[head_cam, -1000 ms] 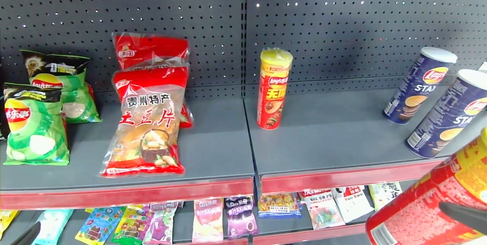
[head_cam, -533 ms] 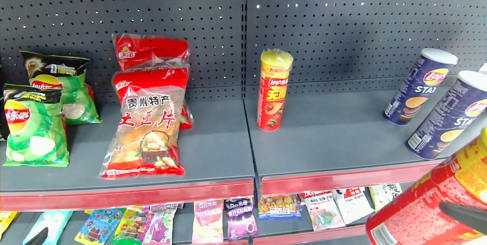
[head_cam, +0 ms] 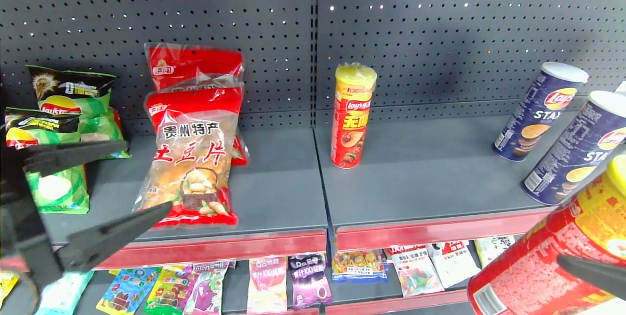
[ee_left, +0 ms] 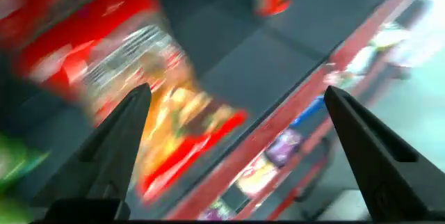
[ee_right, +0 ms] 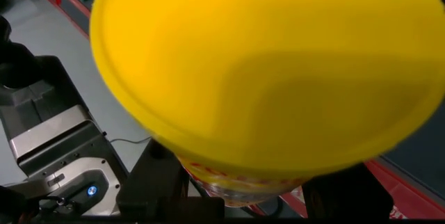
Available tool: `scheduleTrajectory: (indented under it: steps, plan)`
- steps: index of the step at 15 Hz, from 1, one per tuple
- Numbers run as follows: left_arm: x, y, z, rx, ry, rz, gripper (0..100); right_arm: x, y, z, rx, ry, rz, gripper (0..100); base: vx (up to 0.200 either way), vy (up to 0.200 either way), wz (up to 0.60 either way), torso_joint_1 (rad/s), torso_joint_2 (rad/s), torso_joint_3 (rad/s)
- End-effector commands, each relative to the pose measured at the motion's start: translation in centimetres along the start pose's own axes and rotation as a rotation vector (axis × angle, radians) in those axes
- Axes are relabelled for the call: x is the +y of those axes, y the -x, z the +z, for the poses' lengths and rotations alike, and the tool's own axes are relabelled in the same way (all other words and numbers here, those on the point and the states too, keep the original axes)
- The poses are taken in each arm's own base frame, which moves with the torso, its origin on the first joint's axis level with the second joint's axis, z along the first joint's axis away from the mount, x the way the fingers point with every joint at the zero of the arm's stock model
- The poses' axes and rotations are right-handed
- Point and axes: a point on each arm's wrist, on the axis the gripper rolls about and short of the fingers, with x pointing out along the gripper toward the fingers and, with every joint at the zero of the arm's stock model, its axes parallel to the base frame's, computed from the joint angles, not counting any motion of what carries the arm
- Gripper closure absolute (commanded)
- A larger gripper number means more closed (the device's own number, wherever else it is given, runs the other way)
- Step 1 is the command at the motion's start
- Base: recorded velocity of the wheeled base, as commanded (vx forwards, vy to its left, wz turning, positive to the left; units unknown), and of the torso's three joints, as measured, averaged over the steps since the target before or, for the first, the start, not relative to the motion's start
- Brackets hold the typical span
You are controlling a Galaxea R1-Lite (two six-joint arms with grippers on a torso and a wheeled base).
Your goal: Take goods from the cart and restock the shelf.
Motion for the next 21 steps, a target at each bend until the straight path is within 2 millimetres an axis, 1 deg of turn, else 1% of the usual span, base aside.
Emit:
scheduleTrajectory:
  steps: [1, 2, 3, 4, 6, 7, 8, 9, 10, 16, 18, 19, 21]
  plan:
    - [1.4, -13.0, 2.3, -0.018, 0.06, -0.239, 0, -0.1, -0.1, 0.1, 0.0, -0.001, -0.002, 100, 0.0, 0.0, 0.0, 0.0, 0.0, 0.0]
    - [1.5, -14.2, 2.2, -0.026, 0.057, -0.244, 0, -0.1, -0.1, 0.2, -0.001, 0.0, -0.002, 100, 0.0, 0.0, 0.0, 0.0, 0.0, 0.0]
    - [0.7, -16.1, 2.0, -0.031, 0.053, -0.288, 0, -0.1, -0.1, 0.3, -0.003, 0.001, -0.01, 100, 0.0, 0.0, 0.0, 0.0, 0.0, 0.0]
    - [0.8, -17.8, 2.0, -0.028, 0.053, -0.298, 0, -0.1, -0.1, 0.4, -0.005, 0.002, -0.018, 100, 0.0, 0.0, 0.0, 0.0, 0.0, 0.0]
    - [1.3, -20.1, 2.4, -0.038, 0.051, -0.294, 0, -0.2, -0.1, 0.4, -0.005, 0.003, -0.026, 100, 0.0, 0.0, 0.0, 0.0, 0.0, 0.0]
    - [1.3, -20.9, 2.6, -0.044, 0.049, -0.296, 0, -0.2, 0.0, 0.4, -0.006, 0.003, -0.031, 100, 0.0, 0.0, 0.0, 0.0, 0.0, 0.0]
    - [1.1, -22.3, 2.8, -0.052, 0.044, -0.308, 0, -0.2, 0.0, 0.5, -0.007, 0.004, -0.031, 100, 0.0, 0.0, 0.0, 0.0, 0.0, 0.0]
    - [1.0, -22.7, 2.8, -0.051, 0.044, -0.311, 0, -0.2, 0.0, 0.5, -0.007, 0.004, -0.031, 100, 0.0, 0.0, 0.0, 0.0, 0.0, 0.0]
    - [1.0, -23.5, 2.6, -0.048, 0.041, -0.312, 0, -0.2, 0.0, 0.7, -0.011, 0.006, -0.032, 100, 0.0, 0.0, 0.0, 0.0, 0.0, 0.0]
    - [1.5, -26.6, 3.1, -0.077, 0.033, -0.3, 0, -0.2, 0.0, 0.5, -0.005, 0.003, -0.034, 100, 0.0, 0.0, 0.0, 0.0, 0.0, 0.0]
    - [1.6, -27.6, 3.0, -0.079, 0.032, -0.298, 0, -0.2, -0.1, 0.5, -0.005, 0.003, -0.034, 100, 0.0, 0.0, 0.0, 0.0, 0.0, 0.0]
    - [1.6, -27.8, 3.0, -0.081, 0.032, -0.296, 0, -0.2, -0.1, 0.5, -0.004, 0.002, -0.034, 100, 0.0, 0.0, 0.0, 0.0, 0.0, 0.0]
    - [1.8, -29.2, 2.8, -0.09, 0.028, -0.294, 0, -0.2, -0.1, 0.4, -0.002, 0.002, -0.033, 100, 0.0, 0.0, 0.0, 0.0, 0.0, 0.0]
